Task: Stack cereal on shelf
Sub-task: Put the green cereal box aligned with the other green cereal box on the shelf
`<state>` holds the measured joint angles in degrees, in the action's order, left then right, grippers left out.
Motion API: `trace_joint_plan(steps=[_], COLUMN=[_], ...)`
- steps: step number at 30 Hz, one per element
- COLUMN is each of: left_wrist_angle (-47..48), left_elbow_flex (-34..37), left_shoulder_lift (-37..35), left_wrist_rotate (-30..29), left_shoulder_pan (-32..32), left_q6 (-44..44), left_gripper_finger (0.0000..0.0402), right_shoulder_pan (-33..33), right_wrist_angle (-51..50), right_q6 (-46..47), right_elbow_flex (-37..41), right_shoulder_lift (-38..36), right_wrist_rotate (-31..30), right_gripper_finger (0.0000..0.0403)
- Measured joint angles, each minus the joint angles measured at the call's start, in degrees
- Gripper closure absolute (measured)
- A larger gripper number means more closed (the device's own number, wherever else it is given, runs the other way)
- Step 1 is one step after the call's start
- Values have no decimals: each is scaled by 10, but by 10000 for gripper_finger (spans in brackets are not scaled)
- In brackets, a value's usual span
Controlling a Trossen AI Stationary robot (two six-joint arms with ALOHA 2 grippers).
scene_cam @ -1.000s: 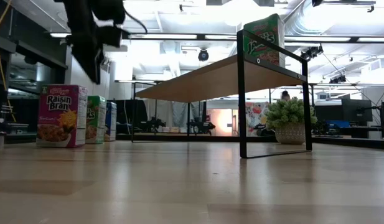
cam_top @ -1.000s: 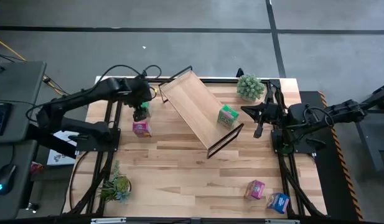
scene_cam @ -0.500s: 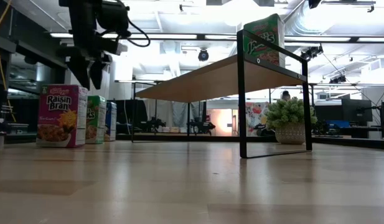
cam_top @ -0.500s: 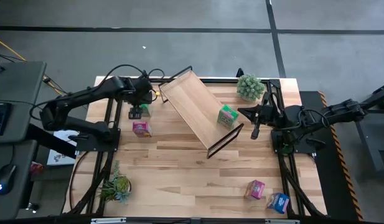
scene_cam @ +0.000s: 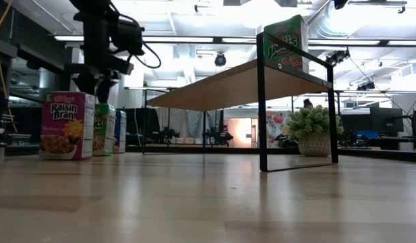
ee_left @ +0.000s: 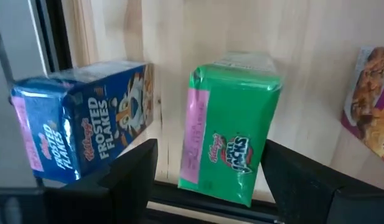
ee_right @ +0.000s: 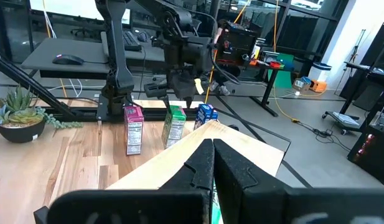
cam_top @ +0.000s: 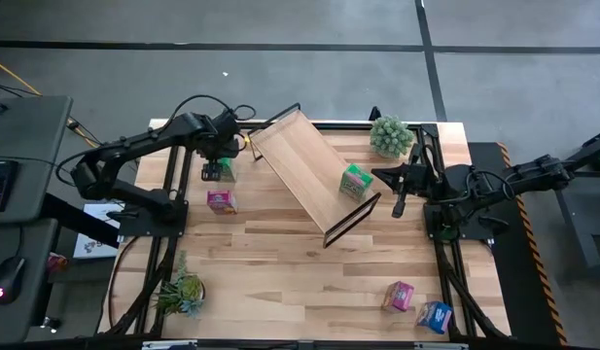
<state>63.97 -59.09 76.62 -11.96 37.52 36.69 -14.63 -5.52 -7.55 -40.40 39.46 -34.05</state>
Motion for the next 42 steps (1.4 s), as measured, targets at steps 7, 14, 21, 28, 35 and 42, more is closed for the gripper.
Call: trace_joint_plan(steps=[7,14,21,28,35,42], left_wrist_angle=[0,6,16,98,211,241], left_elbow_flex=[0,0,0,-52,-205,-366], left_shoulder_lift=[29,56,58,58,58,57], left_wrist_rotate=[47,75,75,74,73,72], left_shoulder_pan=[27,30,29,21,-24,-138], left_q6=[1,-1,-6,-45,-120,-179], left_gripper_finger=[131,137,205,298,314,310], right_shoulder_pan=[0,0,0,0,0,0], right_wrist_angle=[0,0,0,0,0,0], right_q6=[0,0,0,0,0,0], right_elbow_flex=[0,0,0,0,0,0], right_shoulder_lift=[0,0,0,0,0,0], right_wrist_rotate=[0,0,0,0,0,0], right_gripper_finger=[403,403,403,403,403,403])
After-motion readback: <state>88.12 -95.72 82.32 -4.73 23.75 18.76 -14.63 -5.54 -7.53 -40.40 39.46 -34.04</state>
